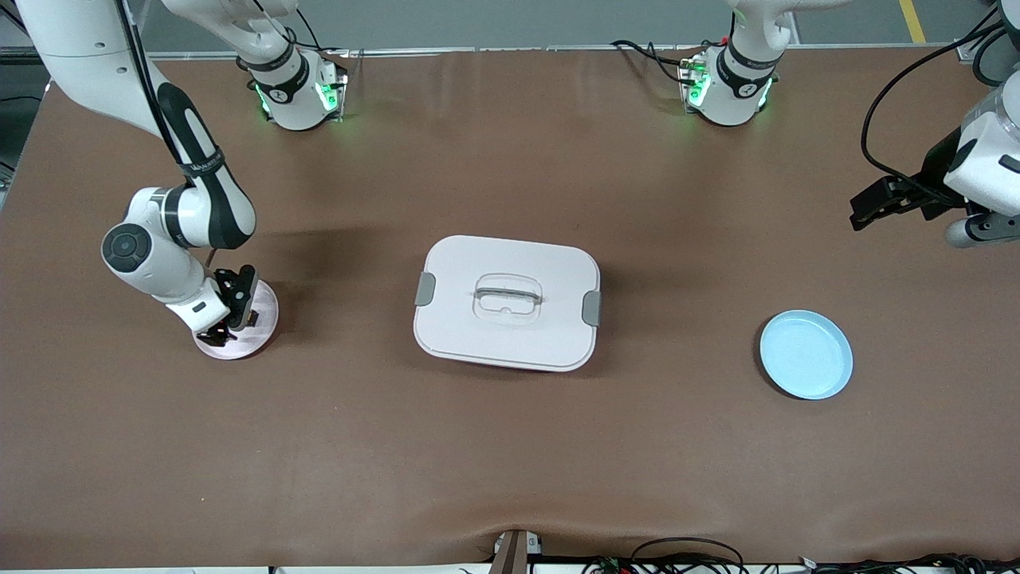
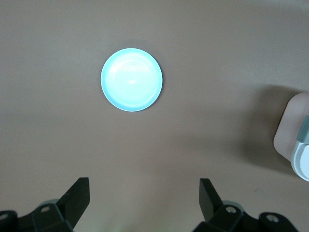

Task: Transfer orange switch to right arm and place
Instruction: 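Open the right gripper to release the switch onto the white plate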

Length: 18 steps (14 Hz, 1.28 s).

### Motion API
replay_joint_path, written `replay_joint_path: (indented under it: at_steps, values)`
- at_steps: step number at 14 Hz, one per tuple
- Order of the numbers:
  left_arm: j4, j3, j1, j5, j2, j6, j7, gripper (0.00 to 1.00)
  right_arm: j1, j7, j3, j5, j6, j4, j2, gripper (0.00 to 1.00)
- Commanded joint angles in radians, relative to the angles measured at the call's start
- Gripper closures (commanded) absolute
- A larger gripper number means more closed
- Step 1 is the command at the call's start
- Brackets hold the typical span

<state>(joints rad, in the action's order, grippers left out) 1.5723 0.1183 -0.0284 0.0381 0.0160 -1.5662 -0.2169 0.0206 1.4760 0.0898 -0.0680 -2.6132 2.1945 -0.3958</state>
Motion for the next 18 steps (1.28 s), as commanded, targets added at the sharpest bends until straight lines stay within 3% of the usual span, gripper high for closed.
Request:
replay_joint_path:
  at_steps: [1, 4, 10, 12, 15, 18]
  values:
    - [-0.002, -0.011, 0.008, -0.017, -0.001, 0.0, 0.018, 0.0, -0.013, -0.124, -0.015, -0.015, 0.079, 0.005, 0.063, 0.0]
    - [-0.003, -0.011, 0.011, -0.017, 0.004, -0.006, 0.016, 0.0, -0.008, -0.452, -0.022, -0.015, 0.172, -0.021, 0.087, 0.0]
    - [-0.011, -0.009, 0.01, -0.017, 0.004, -0.006, 0.018, 0.0, 0.002, -1.288, -0.021, -0.016, 0.174, -0.022, 0.11, 0.0]
    - [-0.012, -0.009, 0.01, -0.015, 0.004, -0.006, 0.016, 0.0, 0.002, -1.425, -0.021, -0.016, 0.173, -0.027, 0.123, 0.0]
    - [-0.012, -0.003, 0.007, -0.015, -0.002, -0.002, 0.019, 0.0, 0.002, -1.459, -0.022, -0.016, 0.194, -0.051, 0.144, 0.0]
    - [-0.012, 0.017, 0.007, -0.014, -0.007, 0.0, 0.036, 0.0, 0.009, -1.458, -0.022, -0.009, 0.361, -0.149, 0.164, 0.0]
